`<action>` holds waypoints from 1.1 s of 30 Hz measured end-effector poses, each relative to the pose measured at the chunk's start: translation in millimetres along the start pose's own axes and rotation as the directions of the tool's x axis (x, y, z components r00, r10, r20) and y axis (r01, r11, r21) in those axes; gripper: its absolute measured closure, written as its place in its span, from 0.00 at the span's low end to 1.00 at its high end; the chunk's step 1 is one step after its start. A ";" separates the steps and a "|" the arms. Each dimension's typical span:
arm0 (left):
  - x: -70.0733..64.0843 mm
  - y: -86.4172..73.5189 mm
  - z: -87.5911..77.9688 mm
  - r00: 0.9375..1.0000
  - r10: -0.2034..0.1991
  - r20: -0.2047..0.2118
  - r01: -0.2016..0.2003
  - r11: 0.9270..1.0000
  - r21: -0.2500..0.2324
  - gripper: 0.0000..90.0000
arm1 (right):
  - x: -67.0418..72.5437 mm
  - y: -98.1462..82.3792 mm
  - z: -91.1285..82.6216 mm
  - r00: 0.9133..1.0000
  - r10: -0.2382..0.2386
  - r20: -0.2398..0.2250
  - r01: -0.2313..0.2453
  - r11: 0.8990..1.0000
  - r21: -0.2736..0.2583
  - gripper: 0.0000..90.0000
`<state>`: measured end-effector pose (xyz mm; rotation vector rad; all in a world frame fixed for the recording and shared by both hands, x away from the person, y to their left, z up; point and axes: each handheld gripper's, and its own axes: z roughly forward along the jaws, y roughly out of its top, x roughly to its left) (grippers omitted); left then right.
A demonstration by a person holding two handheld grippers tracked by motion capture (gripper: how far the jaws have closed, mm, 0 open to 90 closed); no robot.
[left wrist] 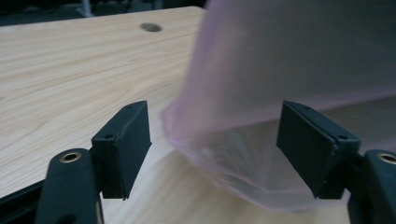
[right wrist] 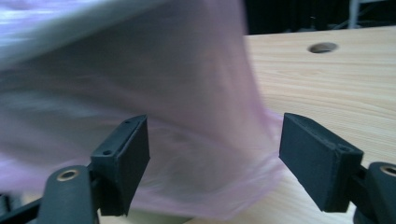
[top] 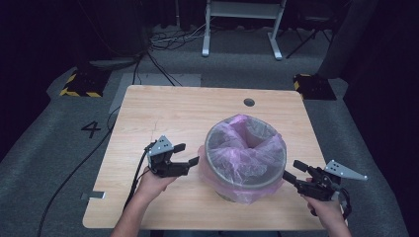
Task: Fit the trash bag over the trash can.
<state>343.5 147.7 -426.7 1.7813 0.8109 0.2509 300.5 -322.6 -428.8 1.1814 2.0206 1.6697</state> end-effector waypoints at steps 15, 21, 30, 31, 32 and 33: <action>-48.3 5.3 -5.3 0.987 0.110 0.113 -0.104 0.993 -0.057 0.27 | 46.2 2.6 -3.2 0.987 -0.098 -0.128 0.095 0.995 -0.027 0.38; -55.4 5.9 0.2 0.980 0.149 0.135 -0.142 0.988 -0.061 0.36 | 48.4 2.0 -3.1 0.984 -0.118 -0.136 0.112 0.992 -0.050 0.54; -60.9 3.6 -0.4 0.963 0.233 0.132 -0.226 0.972 -0.070 0.92 | 54.4 -2.5 1.0 0.973 -0.165 -0.159 0.160 0.986 -0.044 0.96; -60.8 3.6 -0.2 0.964 0.231 0.133 -0.224 0.972 -0.068 0.98 | 54.9 -3.2 1.7 0.973 -0.169 -0.159 0.164 0.985 -0.043 0.98; -61.4 3.2 -0.1 0.961 0.240 0.134 -0.232 0.970 -0.070 1.00 | 55.1 -3.8 2.4 0.972 -0.169 -0.163 0.165 0.986 -0.037 0.99; -62.4 2.8 0.1 0.959 0.253 0.131 -0.246 0.967 -0.067 1.00 | 55.0 -4.4 2.7 0.972 -0.169 -0.164 0.166 0.986 -0.034 1.00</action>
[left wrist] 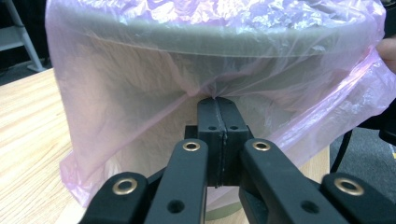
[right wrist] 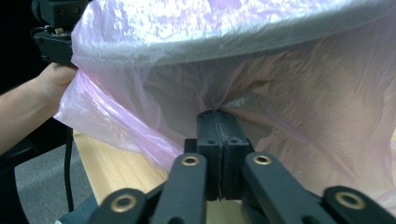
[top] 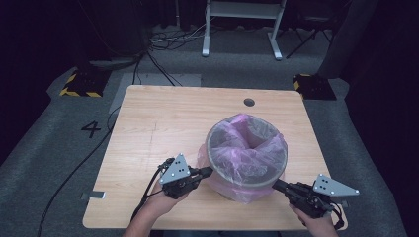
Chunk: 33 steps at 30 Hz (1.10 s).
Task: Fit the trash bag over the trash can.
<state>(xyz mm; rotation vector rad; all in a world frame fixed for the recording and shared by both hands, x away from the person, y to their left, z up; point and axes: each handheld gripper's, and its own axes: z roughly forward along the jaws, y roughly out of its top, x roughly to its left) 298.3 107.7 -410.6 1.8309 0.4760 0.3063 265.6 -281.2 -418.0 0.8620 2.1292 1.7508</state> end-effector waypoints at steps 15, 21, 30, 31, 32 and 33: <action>2.8 -30.3 6.2 1.000 -0.014 -0.025 0.017 0.993 0.117 1.00 | -4.7 -24.9 8.5 0.999 0.031 0.025 -0.033 0.996 0.081 1.00; 6.8 -45.7 12.3 0.999 -0.041 -0.025 0.045 0.983 0.176 1.00 | -7.3 -43.4 17.1 0.998 0.063 0.029 -0.067 0.987 0.145 1.00; 9.4 -52.7 16.9 0.999 -0.040 -0.034 0.046 0.978 0.205 1.00 | -6.7 -40.6 9.4 0.999 0.041 0.026 -0.044 0.995 0.093 0.70; 9.2 -51.7 16.1 0.998 -0.040 -0.039 0.047 0.978 0.204 1.00 | -6.5 -35.8 4.8 0.999 0.041 0.036 -0.043 0.997 0.064 0.60; 9.3 -51.0 15.6 0.999 -0.037 -0.040 0.044 0.979 0.200 1.00 | -6.9 -31.3 0.4 0.998 0.040 0.039 -0.041 0.998 0.037 0.51; 9.3 -50.5 15.3 0.998 -0.042 -0.039 0.049 0.980 0.195 1.00 | -7.5 -27.3 -3.1 0.999 0.030 0.043 -0.030 0.999 0.017 0.42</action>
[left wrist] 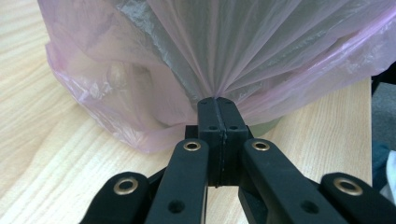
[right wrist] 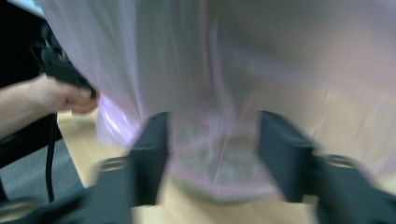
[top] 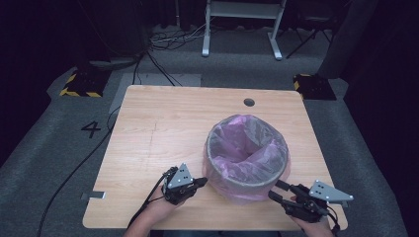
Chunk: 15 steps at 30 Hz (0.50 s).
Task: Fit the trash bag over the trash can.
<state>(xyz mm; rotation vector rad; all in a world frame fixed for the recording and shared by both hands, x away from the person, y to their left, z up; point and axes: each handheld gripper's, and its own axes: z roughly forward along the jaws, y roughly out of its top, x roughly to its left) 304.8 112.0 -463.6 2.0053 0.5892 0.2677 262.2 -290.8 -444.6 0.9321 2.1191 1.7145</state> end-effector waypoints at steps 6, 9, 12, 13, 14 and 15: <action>0.5 1.7 -2.0 1.000 -0.003 -0.007 0.003 1.000 -0.011 1.00 | -8.1 17.7 -0.1 0.998 -0.023 0.055 0.025 0.999 -0.022 0.16; -0.3 3.4 -4.3 1.000 -0.002 -0.007 0.002 1.000 -0.025 1.00 | -5.9 24.2 4.9 0.999 -0.034 0.005 0.034 0.999 -0.032 0.17; -0.5 5.1 -4.7 1.000 -0.001 -0.005 0.000 0.999 -0.033 1.00 | -3.7 29.5 10.6 0.998 -0.067 -0.004 0.067 0.998 -0.021 0.29; -0.6 5.4 -4.9 1.000 0.006 -0.008 -0.006 0.999 -0.034 1.00 | -3.9 29.9 11.1 0.998 -0.067 -0.013 0.067 0.997 -0.024 0.33; -1.0 5.7 -4.9 1.000 0.006 -0.006 -0.006 0.999 -0.035 1.00 | -4.2 30.1 11.5 0.997 -0.075 -0.025 0.074 0.997 -0.029 0.36; -2.1 5.8 -4.9 1.000 0.004 -0.006 -0.004 0.999 -0.034 1.00 | -4.5 30.1 11.3 0.997 -0.079 -0.026 0.079 0.996 -0.029 0.48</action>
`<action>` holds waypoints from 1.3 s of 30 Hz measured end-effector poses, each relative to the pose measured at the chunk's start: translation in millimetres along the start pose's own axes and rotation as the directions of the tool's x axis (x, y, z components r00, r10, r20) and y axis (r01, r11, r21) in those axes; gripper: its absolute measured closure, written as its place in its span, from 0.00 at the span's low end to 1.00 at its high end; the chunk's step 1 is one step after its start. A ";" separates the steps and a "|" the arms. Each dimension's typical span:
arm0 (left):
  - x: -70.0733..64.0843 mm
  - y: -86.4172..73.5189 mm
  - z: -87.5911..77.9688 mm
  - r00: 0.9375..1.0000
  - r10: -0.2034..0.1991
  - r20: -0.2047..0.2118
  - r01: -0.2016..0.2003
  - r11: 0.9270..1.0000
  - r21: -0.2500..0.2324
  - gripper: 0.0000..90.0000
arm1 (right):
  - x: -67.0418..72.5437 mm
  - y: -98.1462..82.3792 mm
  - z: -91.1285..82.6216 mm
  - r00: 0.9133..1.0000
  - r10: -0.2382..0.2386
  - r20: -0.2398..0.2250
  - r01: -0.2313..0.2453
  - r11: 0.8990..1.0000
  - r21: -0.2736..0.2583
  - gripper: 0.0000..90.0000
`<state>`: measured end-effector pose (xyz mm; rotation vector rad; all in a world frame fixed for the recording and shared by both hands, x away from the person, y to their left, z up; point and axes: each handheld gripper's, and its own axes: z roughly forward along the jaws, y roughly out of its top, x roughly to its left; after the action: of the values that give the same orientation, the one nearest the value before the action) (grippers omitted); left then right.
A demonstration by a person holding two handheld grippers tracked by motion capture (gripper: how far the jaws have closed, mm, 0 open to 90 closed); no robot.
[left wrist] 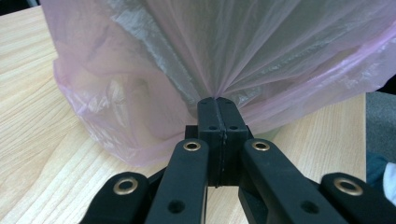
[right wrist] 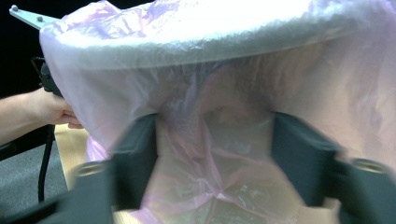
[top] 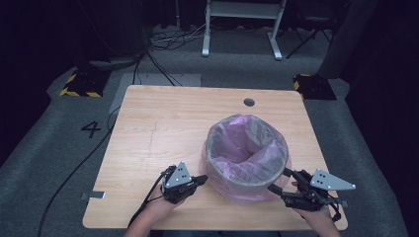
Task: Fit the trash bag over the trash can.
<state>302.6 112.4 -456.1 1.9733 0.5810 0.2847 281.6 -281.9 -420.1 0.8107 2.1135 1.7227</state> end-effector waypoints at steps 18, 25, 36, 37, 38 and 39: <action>4.3 -4.9 4.1 1.000 -0.025 -0.016 0.026 0.998 0.056 1.00 | 2.6 -25.6 3.9 0.997 0.036 0.070 -0.041 0.997 0.069 1.00; 3.8 -9.0 4.3 0.999 -0.027 -0.028 0.029 0.997 0.069 1.00 | 3.6 -42.5 3.3 0.994 0.056 0.090 -0.062 0.996 0.069 0.99; 0.5 -0.5 -3.9 0.999 -0.018 -0.027 0.017 1.000 -0.024 1.00 | -1.1 1.3 -11.9 0.998 0.053 0.041 -0.050 0.996 -0.074 0.19; -0.2 0.9 -4.5 1.000 -0.016 -0.023 0.015 0.999 -0.036 1.00 | -0.9 3.0 -10.7 0.998 0.048 0.031 -0.045 0.996 -0.072 0.24; -1.0 2.6 -4.8 1.000 -0.013 -0.018 0.012 0.999 -0.038 1.00 | -0.8 5.1 -8.7 0.999 0.034 0.023 -0.032 0.997 -0.066 0.32; -1.9 3.1 -4.3 1.000 -0.012 -0.021 0.011 0.999 -0.041 1.00 | 0.0 7.1 -6.4 1.000 0.017 0.027 -0.015 0.998 -0.060 0.43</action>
<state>300.0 113.6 -451.2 1.9289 0.5953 0.3085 279.7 -286.0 -411.7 0.8316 2.0330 1.7639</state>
